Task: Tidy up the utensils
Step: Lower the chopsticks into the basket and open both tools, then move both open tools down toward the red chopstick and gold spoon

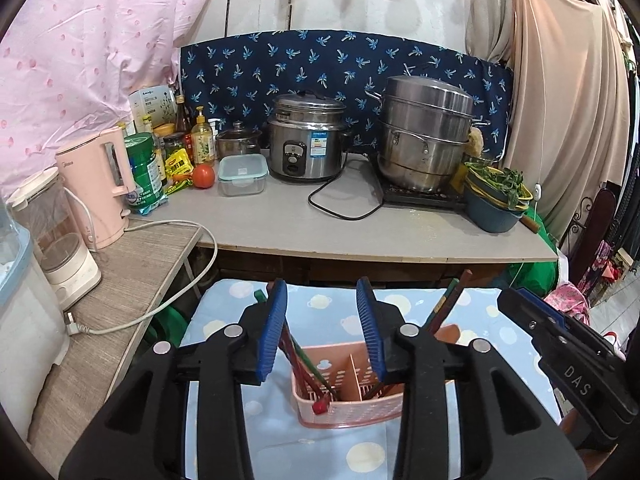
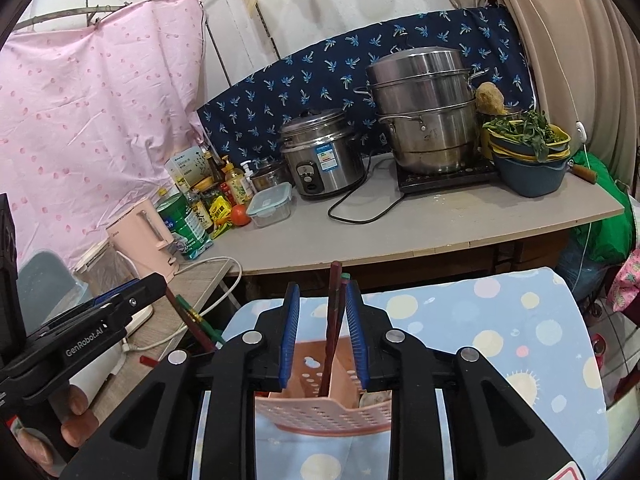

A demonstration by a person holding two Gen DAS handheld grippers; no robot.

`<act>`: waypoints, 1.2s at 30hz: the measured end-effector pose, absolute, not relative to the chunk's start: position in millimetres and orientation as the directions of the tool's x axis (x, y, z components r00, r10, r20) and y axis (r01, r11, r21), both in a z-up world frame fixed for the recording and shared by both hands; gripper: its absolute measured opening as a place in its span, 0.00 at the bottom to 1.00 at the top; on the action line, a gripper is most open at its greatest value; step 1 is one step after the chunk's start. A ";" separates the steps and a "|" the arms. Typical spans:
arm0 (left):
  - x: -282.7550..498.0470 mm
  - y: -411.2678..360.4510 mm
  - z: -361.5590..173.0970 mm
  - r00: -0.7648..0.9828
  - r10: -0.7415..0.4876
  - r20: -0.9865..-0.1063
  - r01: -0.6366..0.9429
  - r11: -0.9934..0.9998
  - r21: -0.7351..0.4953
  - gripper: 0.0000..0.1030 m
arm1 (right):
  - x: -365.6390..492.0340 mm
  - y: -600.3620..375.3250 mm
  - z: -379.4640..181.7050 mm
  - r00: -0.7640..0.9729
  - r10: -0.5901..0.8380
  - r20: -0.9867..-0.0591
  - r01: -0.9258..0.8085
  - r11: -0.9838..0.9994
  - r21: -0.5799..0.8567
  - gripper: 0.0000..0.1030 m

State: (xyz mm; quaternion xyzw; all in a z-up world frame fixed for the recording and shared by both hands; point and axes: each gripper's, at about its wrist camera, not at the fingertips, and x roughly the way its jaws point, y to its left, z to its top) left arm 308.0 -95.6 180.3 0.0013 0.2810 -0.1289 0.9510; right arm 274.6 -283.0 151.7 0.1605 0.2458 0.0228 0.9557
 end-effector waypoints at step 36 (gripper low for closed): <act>149.8 -45.6 44.2 0.655 -0.201 -0.729 0.244 0.969 -0.048 0.47 | 86.1 -215.3 31.5 0.726 0.124 -0.676 0.042 0.974 0.223 0.23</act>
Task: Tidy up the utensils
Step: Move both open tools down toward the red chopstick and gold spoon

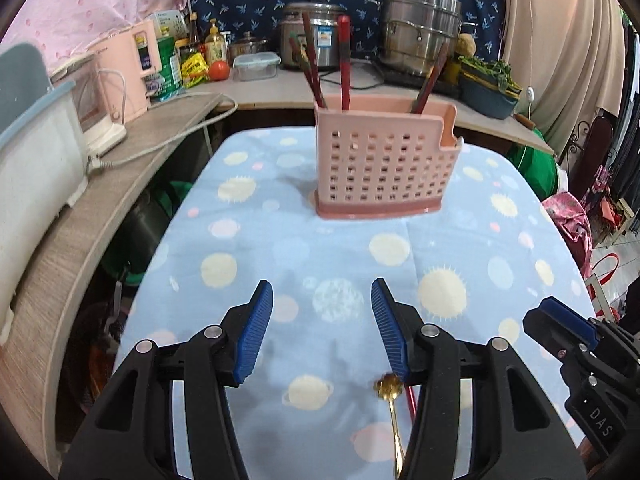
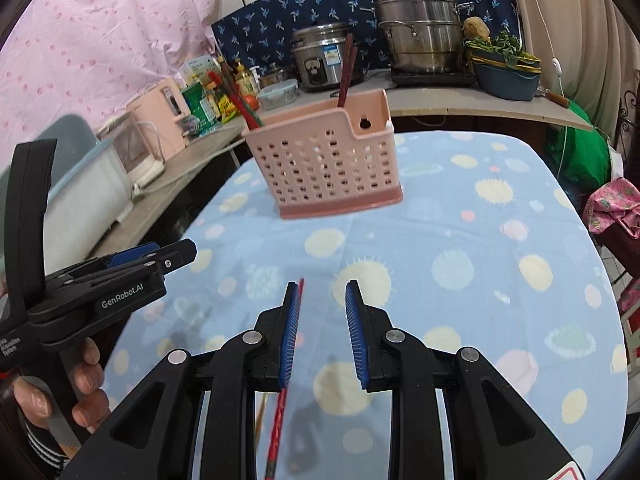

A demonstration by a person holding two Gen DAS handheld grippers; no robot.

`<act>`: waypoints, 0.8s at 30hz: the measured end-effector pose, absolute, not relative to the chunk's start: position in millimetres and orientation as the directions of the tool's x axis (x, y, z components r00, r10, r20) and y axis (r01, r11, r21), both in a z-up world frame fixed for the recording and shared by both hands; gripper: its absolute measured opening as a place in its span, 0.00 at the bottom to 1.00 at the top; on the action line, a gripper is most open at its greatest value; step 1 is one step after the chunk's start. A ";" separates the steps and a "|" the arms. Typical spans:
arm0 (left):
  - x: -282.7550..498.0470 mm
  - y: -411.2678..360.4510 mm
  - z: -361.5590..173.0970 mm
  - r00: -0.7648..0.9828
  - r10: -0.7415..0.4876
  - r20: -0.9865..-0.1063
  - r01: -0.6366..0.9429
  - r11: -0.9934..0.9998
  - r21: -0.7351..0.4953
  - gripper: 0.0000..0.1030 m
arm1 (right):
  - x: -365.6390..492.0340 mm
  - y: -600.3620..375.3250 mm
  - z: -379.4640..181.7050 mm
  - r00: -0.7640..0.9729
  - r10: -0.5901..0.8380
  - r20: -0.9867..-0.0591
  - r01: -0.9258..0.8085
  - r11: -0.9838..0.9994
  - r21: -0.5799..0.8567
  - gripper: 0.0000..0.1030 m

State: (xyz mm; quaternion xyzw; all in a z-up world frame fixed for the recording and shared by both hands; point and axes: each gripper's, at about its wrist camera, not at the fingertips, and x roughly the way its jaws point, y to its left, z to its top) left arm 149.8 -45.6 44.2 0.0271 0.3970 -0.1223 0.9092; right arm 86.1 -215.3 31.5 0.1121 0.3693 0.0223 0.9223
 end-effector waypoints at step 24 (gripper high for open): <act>95.7 -25.4 -25.5 0.562 -0.157 -0.812 0.212 0.976 -0.041 0.49 | 20.5 -154.3 -46.8 0.595 0.175 -0.784 -0.043 0.982 0.186 0.23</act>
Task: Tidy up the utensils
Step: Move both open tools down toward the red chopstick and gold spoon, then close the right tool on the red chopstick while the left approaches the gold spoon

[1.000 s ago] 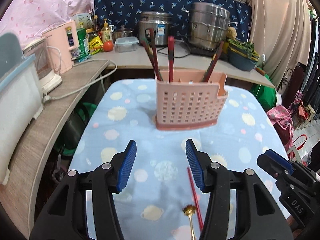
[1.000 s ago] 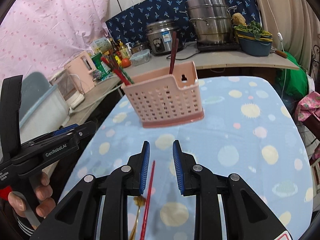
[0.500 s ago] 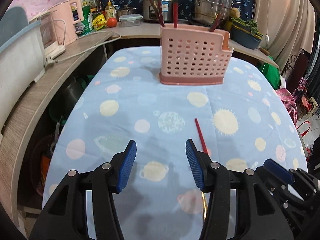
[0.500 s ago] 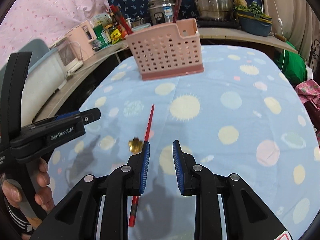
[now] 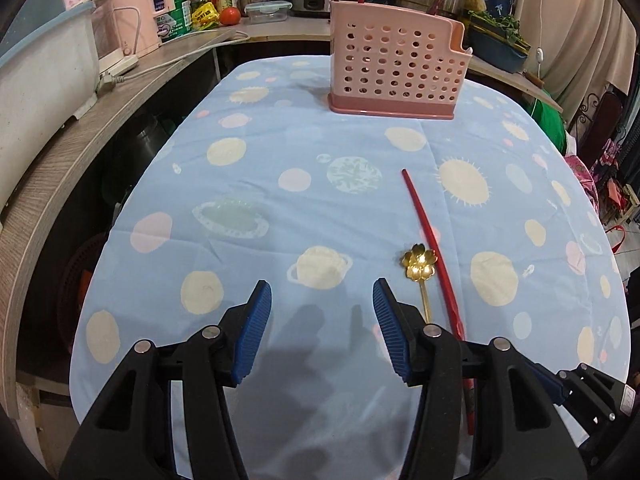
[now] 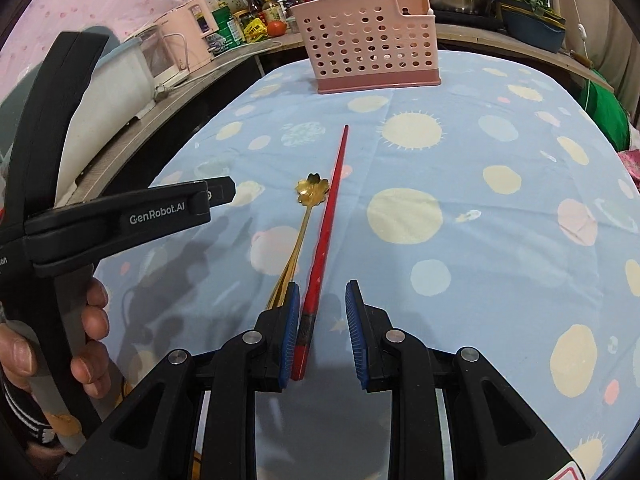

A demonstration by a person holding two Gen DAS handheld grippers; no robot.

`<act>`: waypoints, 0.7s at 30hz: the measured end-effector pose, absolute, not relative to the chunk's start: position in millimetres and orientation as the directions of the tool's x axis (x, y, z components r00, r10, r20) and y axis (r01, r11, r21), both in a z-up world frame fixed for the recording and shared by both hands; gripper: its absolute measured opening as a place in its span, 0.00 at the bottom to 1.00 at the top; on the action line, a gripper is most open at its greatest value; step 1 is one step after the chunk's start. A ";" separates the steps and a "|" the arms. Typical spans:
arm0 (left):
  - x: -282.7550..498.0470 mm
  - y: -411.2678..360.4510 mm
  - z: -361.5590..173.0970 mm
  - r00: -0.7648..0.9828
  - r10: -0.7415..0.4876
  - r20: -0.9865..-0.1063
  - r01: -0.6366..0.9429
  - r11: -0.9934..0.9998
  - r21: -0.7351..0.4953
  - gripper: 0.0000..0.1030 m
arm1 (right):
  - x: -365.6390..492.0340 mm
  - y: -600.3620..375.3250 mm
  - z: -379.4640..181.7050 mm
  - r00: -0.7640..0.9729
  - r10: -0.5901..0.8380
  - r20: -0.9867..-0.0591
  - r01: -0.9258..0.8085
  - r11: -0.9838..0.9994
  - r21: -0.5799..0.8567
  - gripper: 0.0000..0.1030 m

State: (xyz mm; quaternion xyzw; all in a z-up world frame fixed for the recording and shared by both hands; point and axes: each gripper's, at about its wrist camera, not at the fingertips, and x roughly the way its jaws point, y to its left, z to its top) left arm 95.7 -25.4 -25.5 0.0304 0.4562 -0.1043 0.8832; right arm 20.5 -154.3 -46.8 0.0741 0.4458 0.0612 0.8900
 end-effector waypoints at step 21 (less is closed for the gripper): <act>84.3 -26.4 -31.9 0.542 -0.163 -0.825 0.219 0.974 -0.049 0.56 | 12.5 -169.6 -57.7 0.604 0.117 -0.788 0.000 0.989 0.147 0.06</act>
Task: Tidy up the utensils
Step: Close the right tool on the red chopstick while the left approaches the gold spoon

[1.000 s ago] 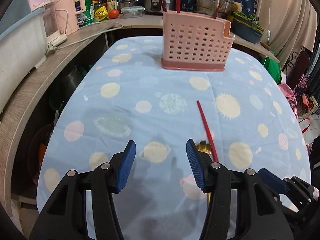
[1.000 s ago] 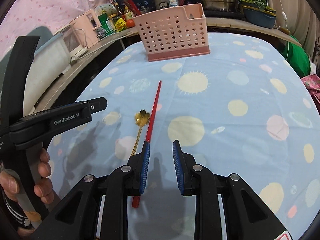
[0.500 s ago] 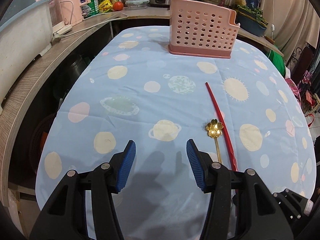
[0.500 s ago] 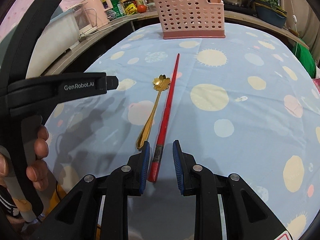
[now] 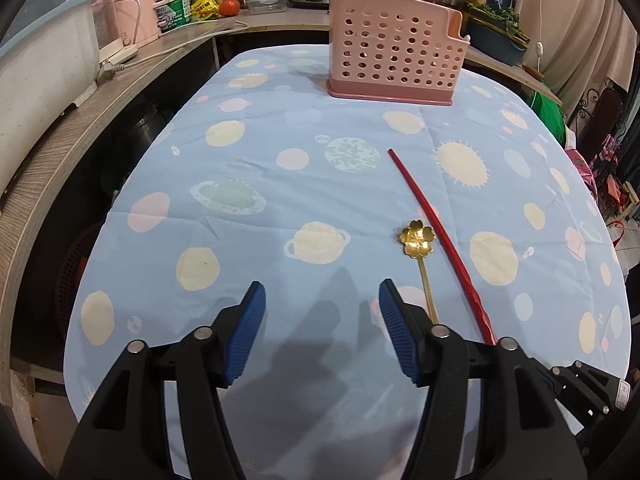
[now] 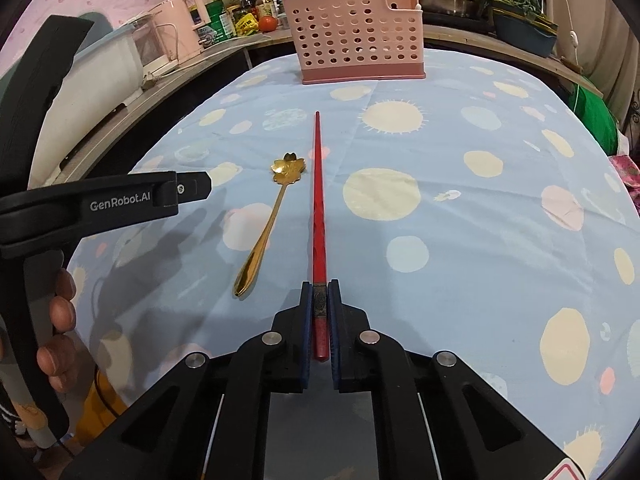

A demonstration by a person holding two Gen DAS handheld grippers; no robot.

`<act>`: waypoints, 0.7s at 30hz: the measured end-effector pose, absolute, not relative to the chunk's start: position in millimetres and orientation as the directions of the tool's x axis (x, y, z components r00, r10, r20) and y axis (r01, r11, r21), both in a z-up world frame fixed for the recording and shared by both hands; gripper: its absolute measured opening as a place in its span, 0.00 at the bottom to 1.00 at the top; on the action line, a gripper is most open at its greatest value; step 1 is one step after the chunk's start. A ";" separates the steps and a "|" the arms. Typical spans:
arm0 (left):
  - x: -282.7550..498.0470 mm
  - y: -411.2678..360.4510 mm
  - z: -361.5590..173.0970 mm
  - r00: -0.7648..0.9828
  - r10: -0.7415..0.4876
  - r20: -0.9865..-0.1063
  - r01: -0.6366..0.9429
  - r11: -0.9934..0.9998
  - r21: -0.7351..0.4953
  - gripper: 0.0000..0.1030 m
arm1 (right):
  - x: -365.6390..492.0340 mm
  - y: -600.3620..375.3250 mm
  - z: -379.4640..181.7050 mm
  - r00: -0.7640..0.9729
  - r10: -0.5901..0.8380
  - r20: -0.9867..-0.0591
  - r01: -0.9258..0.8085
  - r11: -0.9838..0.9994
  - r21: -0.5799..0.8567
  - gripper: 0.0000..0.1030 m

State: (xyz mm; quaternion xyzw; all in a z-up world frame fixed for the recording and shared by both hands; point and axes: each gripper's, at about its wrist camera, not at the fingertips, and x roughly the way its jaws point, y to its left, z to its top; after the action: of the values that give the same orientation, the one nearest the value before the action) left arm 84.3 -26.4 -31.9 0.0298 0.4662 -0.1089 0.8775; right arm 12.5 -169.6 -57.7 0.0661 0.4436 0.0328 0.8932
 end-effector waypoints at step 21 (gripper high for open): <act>55.3 -73.5 -51.4 0.466 -0.219 -0.857 0.316 0.946 -0.070 0.64 | 14.7 -208.4 -56.0 0.616 0.111 -0.780 0.074 0.977 0.198 0.07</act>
State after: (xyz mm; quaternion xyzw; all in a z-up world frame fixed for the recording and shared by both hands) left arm 55.3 -73.5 -51.4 0.0490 0.4924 -0.1566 0.8548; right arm 14.7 -208.4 -56.0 0.1060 0.4382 0.0103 0.8926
